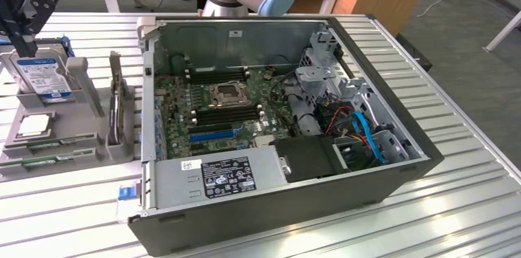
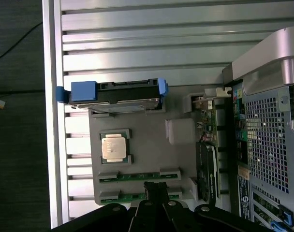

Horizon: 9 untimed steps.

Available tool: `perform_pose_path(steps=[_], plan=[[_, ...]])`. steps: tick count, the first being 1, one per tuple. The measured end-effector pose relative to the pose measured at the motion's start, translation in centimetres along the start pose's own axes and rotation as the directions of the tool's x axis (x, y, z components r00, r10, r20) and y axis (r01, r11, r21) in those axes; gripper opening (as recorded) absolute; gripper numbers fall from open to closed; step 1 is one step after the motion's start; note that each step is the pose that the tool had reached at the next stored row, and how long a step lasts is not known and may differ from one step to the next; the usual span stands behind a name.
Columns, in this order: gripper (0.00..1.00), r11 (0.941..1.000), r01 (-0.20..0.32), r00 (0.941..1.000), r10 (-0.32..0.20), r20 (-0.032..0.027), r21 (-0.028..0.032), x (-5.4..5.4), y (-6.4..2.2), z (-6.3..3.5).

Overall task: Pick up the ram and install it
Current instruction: 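Pick up the ram and move it above insertion slot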

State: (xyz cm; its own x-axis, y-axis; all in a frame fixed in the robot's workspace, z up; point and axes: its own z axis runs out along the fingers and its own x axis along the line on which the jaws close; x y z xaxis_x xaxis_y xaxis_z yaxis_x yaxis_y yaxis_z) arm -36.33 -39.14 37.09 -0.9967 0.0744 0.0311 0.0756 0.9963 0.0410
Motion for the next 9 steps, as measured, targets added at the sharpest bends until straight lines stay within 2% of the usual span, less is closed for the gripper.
perform_pose_path(steps=[5, 9], plan=[[0.1, 1.0, 0.004, 1.0, -0.004, -0.0002, 0.0002, 0.0, 0.0, 0.0], [0.1, 0.9992, 0.041, 0.9992, -0.041, -0.0016, 0.0012, 0.0, 0.0, 0.01]])
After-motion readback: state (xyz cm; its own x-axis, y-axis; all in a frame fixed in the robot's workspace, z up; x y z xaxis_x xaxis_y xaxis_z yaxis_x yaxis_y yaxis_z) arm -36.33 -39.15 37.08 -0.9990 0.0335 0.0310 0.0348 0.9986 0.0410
